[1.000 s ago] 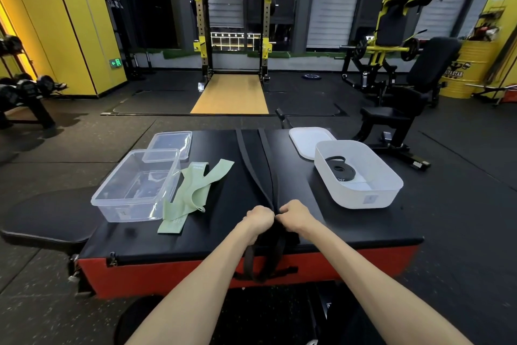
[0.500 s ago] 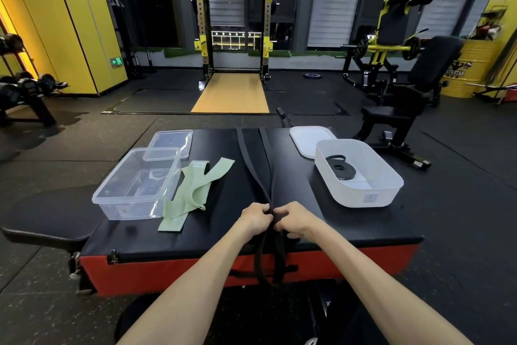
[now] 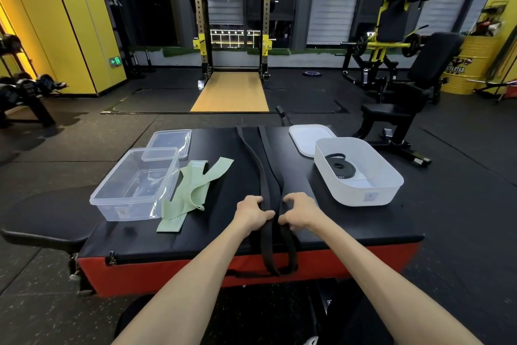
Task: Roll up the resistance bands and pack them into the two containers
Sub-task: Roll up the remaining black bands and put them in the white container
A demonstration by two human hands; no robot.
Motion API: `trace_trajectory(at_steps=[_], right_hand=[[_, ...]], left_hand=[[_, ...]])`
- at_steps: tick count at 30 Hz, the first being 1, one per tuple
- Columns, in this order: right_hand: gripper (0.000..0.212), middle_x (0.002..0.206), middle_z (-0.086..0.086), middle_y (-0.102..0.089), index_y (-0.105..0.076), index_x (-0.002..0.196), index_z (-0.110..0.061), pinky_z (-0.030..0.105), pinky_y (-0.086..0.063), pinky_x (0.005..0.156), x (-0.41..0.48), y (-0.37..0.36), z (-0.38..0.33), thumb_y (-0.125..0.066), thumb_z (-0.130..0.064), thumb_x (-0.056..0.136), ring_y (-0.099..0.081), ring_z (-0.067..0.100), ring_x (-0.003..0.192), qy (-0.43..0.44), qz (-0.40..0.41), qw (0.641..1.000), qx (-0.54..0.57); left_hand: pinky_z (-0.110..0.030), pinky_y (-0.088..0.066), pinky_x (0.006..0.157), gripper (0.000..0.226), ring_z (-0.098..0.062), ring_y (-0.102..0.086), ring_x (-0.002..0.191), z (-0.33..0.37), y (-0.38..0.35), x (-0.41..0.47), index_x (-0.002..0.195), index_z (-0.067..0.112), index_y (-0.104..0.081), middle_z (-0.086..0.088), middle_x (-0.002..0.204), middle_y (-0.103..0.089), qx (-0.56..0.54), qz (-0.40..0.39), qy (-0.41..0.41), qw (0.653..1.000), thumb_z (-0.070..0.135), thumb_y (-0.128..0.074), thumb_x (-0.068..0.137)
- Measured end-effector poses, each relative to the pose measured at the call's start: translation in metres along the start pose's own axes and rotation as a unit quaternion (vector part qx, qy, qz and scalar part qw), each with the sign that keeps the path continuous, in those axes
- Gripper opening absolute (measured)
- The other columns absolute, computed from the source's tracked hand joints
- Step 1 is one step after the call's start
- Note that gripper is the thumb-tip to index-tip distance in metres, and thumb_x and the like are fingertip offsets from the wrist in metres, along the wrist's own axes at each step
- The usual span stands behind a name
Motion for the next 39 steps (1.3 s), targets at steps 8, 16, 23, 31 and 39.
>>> trace_trajectory(at_steps=[8, 16, 23, 31, 39], right_hand=[[0.033, 0.063, 0.003, -0.045, -0.032, 0.061, -0.016, 0.019, -0.039, 0.045, -0.003, 0.011, 0.018, -0.063, -0.007, 0.066, -0.047, 0.018, 0.045, -0.061, 0.048, 0.99, -0.117], [0.011, 0.084, 0.006, -0.051, -0.04, 0.072, -0.012, 0.023, -0.039, 0.05, -0.006, 0.007, 0.014, -0.05, -0.01, 0.076, -0.052, 0.024, 0.067, -0.033, 0.054, 0.978, -0.198], [0.026, 0.089, 0.008, -0.063, -0.064, 0.099, -0.01, 0.039, -0.054, 0.074, -0.007, -0.017, -0.006, -0.056, -0.019, 0.076, -0.061, 0.03, 0.083, 0.079, -0.006, 0.983, -0.165], [0.039, 0.112, 0.011, -0.059, -0.052, 0.116, -0.011, 0.033, -0.047, 0.075, -0.004, -0.013, -0.003, -0.058, -0.026, 0.081, -0.058, 0.031, 0.099, 0.063, 0.021, 0.981, -0.183], [0.012, 0.087, 0.01, -0.055, -0.038, 0.079, -0.012, 0.026, -0.043, 0.055, 0.002, -0.012, 0.005, -0.046, -0.016, 0.087, -0.066, 0.027, 0.075, 0.009, 0.023, 0.998, -0.056]], left_hand=[[-0.026, -0.046, 0.081, 0.041, -0.026, -0.06, 0.102, -0.006, 0.007, -0.008, 0.123, 0.009, -0.053, -0.008, 0.117, -0.054, 0.075, 0.011, 0.021, 0.997, 0.031, -0.06, 0.089], [-0.03, -0.049, 0.078, 0.031, -0.025, -0.061, 0.096, 0.002, -0.001, -0.008, 0.111, 0.012, -0.06, -0.011, 0.118, -0.058, 0.117, -0.014, -0.01, 0.993, 0.027, -0.06, 0.084], [-0.025, -0.04, 0.056, 0.025, -0.021, -0.048, 0.055, 0.013, -0.008, -0.016, 0.06, 0.012, -0.047, -0.007, 0.065, -0.048, 0.067, -0.016, -0.009, 0.998, 0.016, -0.049, 0.085], [-0.032, -0.056, 0.08, 0.028, -0.029, -0.066, 0.081, 0.008, -0.01, -0.013, 0.108, 0.016, -0.063, -0.012, 0.108, -0.066, 0.051, -0.014, 0.002, 0.999, 0.029, -0.064, 0.083], [-0.031, -0.055, 0.079, 0.023, -0.028, -0.068, 0.092, 0.008, -0.006, -0.014, 0.106, 0.017, -0.058, -0.009, 0.113, -0.06, 0.053, -0.012, 0.016, 0.998, 0.023, -0.061, 0.084]])
Point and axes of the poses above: each hand's wrist, its own x-axis towards the middle knuckle, its own y-axis out of the back of the hand, z = x × y, the point moved 9 cm from there along x, towards the middle knuckle
